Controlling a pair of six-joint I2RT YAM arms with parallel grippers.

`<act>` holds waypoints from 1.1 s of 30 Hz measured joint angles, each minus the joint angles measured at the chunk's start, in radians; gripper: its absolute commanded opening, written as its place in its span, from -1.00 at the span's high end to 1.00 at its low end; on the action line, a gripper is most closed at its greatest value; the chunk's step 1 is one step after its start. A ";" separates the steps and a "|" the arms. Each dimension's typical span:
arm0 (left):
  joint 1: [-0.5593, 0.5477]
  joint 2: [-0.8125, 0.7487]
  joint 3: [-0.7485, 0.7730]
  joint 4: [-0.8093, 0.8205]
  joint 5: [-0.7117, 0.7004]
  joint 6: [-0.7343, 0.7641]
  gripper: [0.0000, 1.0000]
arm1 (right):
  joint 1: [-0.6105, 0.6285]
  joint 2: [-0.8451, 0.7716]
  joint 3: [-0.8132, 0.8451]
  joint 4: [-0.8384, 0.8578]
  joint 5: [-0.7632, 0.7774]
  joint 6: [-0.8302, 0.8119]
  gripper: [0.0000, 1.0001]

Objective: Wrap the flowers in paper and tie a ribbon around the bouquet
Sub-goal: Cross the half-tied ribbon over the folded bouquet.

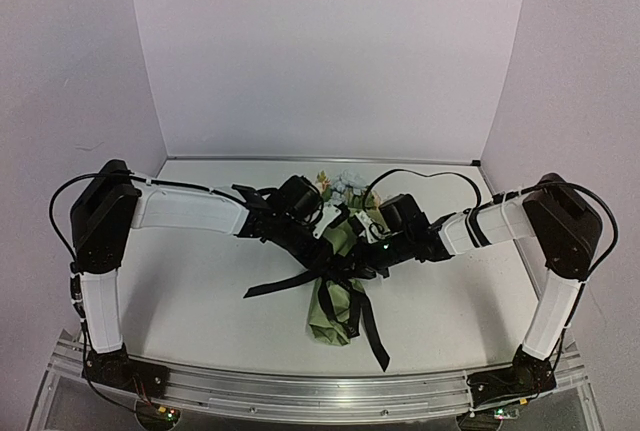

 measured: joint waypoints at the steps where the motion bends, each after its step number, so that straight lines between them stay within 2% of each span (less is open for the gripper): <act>1: 0.000 0.004 0.000 0.000 0.002 0.000 0.44 | 0.000 0.000 0.000 0.000 -0.004 0.000 1.00; 7: 0.002 0.016 0.000 0.000 0.013 0.012 0.26 | 0.000 0.000 0.000 0.002 -0.021 0.000 1.00; 12: 0.005 0.016 0.000 0.002 0.015 0.011 0.26 | 0.000 0.005 0.006 0.001 -0.036 0.002 1.00; 19: 0.007 0.020 -0.001 0.036 0.024 0.009 0.48 | 0.000 0.011 0.016 0.004 -0.046 0.006 1.00; 26: 0.007 0.020 -0.002 0.097 0.063 -0.006 0.95 | 0.000 0.014 0.019 0.015 -0.051 0.008 1.00; 33: 0.006 0.018 -0.034 0.135 0.066 -0.017 1.00 | 0.000 0.014 0.019 0.019 -0.042 0.008 1.00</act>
